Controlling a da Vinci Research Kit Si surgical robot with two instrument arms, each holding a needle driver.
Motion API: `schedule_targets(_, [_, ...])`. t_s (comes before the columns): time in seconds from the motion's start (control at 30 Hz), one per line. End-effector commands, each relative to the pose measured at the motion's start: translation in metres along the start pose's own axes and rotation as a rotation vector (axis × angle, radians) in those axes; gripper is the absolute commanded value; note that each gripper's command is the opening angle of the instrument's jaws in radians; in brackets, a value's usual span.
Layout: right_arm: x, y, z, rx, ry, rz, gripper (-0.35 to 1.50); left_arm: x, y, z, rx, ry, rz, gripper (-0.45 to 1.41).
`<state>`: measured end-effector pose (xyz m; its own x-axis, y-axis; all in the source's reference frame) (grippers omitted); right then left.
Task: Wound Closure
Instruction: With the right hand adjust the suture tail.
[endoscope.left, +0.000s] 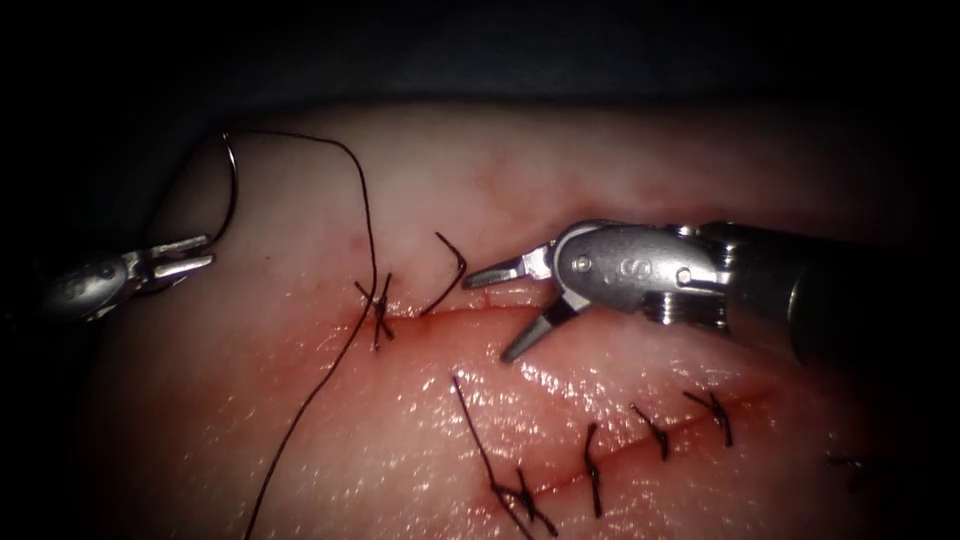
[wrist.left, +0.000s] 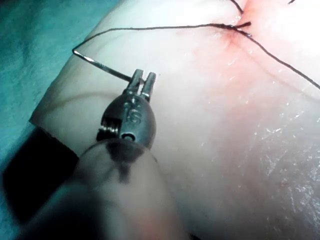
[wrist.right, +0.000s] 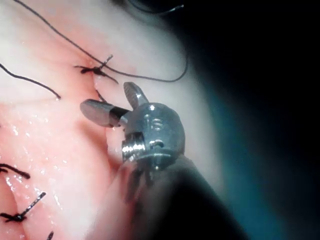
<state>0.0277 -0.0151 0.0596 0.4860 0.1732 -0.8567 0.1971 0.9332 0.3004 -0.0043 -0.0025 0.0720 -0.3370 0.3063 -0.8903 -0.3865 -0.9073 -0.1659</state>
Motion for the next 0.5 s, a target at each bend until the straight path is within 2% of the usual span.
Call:
schedule_targets(0.03, [0.0005,0.0029,0.0019,-0.009,-0.049,0.005,0.94,0.0001,-0.0004,0.0008,0.000,0.003,0.002,-0.45])
schedule_targets(0.27, [-0.0013,0.0046,0.0037,0.024,-0.118,0.008,0.93,0.0001,-0.0003,0.0007,0.000,0.003,0.002,-0.45])
schedule_targets(0.37, [-0.0017,0.0045,0.0054,0.059,-0.145,-0.015,0.89,0.0001,-0.0003,0.0006,0.000,0.003,0.003,-0.45])
schedule_targets(0.5, [-0.0013,0.0039,0.0062,0.068,-0.142,-0.039,0.89,0.0001,-0.0003,0.0005,-0.001,0.003,0.003,-0.45])
